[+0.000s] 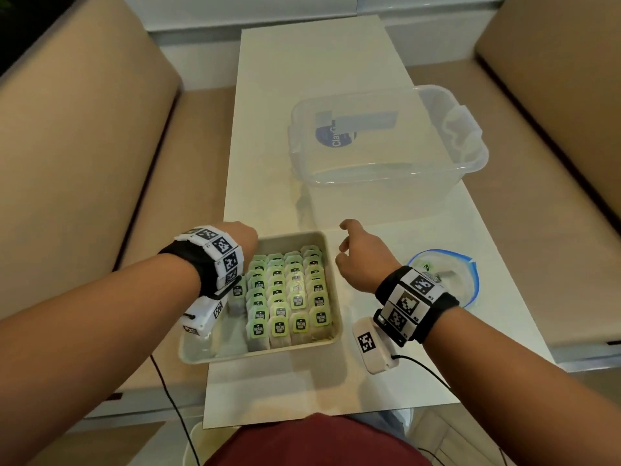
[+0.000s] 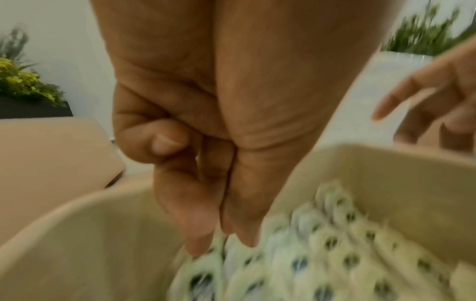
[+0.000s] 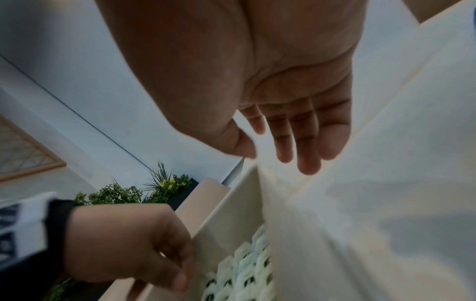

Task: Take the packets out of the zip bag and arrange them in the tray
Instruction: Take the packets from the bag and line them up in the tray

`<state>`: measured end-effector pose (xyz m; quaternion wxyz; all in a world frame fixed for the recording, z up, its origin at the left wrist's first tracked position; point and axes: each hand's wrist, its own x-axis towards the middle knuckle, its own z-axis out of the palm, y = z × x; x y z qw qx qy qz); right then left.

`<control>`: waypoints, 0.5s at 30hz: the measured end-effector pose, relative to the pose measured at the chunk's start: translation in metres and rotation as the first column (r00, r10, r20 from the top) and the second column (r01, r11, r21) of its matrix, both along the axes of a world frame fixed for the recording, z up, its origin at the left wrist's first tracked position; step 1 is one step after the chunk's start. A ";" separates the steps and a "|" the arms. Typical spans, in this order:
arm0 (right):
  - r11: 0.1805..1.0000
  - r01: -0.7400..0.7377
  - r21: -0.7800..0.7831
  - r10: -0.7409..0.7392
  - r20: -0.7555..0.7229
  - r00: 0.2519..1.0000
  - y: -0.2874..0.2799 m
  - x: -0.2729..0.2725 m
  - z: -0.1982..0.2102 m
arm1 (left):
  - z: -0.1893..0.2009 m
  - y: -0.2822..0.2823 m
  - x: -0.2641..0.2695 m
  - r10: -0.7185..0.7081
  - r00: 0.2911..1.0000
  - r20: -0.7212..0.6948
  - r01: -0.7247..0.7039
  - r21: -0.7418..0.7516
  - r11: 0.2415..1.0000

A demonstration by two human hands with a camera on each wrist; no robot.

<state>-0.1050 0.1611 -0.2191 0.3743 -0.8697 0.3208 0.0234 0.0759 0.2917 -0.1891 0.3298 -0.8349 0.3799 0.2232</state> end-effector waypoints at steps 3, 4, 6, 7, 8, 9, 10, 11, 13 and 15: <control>0.999 0.034 -0.004 -0.034 0.000 0.999 -0.033 -0.019 0.010 | 0.023 -0.022 -0.014 -0.023 1.000 -0.008 0.021 -0.192 0.981; 0.999 0.035 -0.019 -0.035 -0.020 0.999 -0.046 -0.026 0.011 | 0.031 -0.034 -0.025 -0.043 0.999 -0.029 0.033 -0.276 0.961; 0.998 0.008 -0.064 -0.013 -0.086 0.996 -0.074 -0.042 0.011 | 0.040 -0.060 -0.056 -0.081 0.992 -0.099 0.032 -0.420 0.907; 0.996 -0.013 -0.086 0.002 -0.128 0.992 -0.088 -0.050 0.008 | 0.039 -0.074 -0.073 -0.088 0.986 -0.140 0.010 -0.477 0.879; 0.993 -0.037 -0.109 0.017 -0.180 0.984 -0.101 -0.059 0.004 | 0.034 -0.089 -0.090 -0.109 0.978 -0.180 -0.002 -0.526 0.851; 0.989 -0.065 -0.130 0.033 -0.239 0.970 -0.114 -0.067 -0.002 | 0.028 -0.103 -0.107 -0.112 0.970 -0.214 -0.020 -0.535 0.845; 0.984 -0.097 -0.148 0.049 -0.300 0.953 -0.125 -0.075 -0.008 | 0.015 -0.117 -0.122 -0.114 0.960 -0.257 -0.041 -0.528 0.848; 0.980 -0.127 -0.156 0.065 -0.355 0.933 -0.135 -0.082 -0.015 | 0.001 -0.130 -0.134 -0.101 0.948 -0.303 -0.071 -0.508 0.859; 0.972 -0.175 -0.156 0.093 -0.430 0.898 -0.150 -0.097 -0.031 | -0.029 -0.147 -0.155 -0.049 0.925 -0.376 -0.152 -0.487 0.860; 0.968 -0.196 -0.155 0.103 -0.464 0.880 -0.159 -0.111 -0.046 | -0.054 -0.155 -0.172 0.018 0.901 -0.433 -0.251 -0.488 0.836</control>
